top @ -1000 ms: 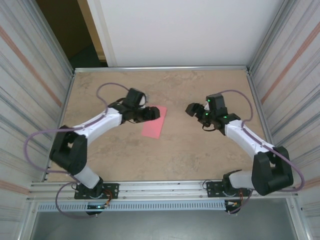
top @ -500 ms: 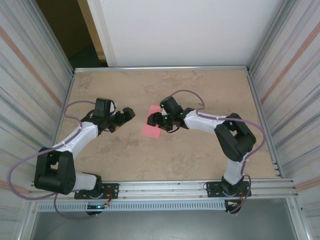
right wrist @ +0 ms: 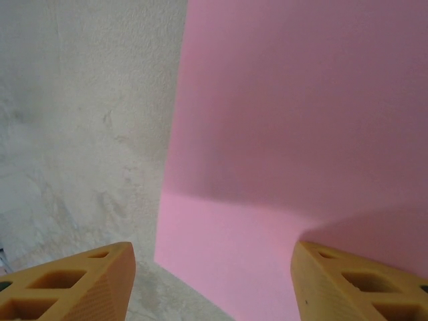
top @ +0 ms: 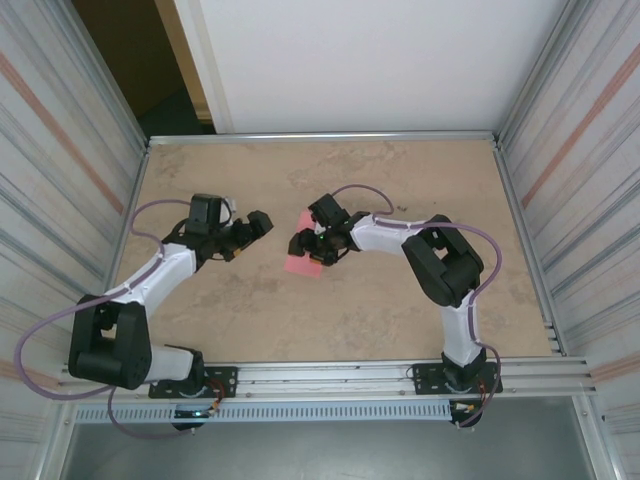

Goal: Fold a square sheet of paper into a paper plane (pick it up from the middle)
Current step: Third fold the triangle at the center of the table.

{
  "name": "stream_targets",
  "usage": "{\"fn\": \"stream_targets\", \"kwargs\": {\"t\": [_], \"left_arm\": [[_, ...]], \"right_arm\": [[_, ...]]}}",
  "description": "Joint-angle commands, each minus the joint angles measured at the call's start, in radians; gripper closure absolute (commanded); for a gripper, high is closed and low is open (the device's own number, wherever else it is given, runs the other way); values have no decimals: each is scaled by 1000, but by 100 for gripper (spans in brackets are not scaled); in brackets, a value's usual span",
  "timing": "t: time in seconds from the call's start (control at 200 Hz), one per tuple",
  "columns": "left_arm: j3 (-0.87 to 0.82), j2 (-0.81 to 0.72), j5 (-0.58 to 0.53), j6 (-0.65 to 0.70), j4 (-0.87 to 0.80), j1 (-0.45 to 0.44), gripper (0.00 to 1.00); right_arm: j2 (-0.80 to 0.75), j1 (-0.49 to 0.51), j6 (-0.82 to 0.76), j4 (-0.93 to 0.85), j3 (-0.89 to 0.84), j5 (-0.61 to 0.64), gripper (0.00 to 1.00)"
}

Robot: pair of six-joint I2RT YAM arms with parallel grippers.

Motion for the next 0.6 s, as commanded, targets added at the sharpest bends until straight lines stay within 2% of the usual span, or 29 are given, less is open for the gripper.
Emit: {"fn": "stream_targets", "kwargs": {"t": [0.0,0.125,0.331,0.446,0.596], "left_arm": [[-14,15,48,-13,36,5,1],[-13,36,95,10,48,5,1],[-16,59,149,34,50,3,1],[-36,81,193,9,105,-10,1],[-46,105,233,-15,150,-48,1]], "right_arm": [[23,-20,-95,-81,-32,-58,38],[4,-31,-173,-116,-112,-71,38],[-131,-52,-309,-102,-228,-107,38],[-230,-87,-182,19,-222,-178,36],[-310,-86,3,123,-278,-40,36]]}}
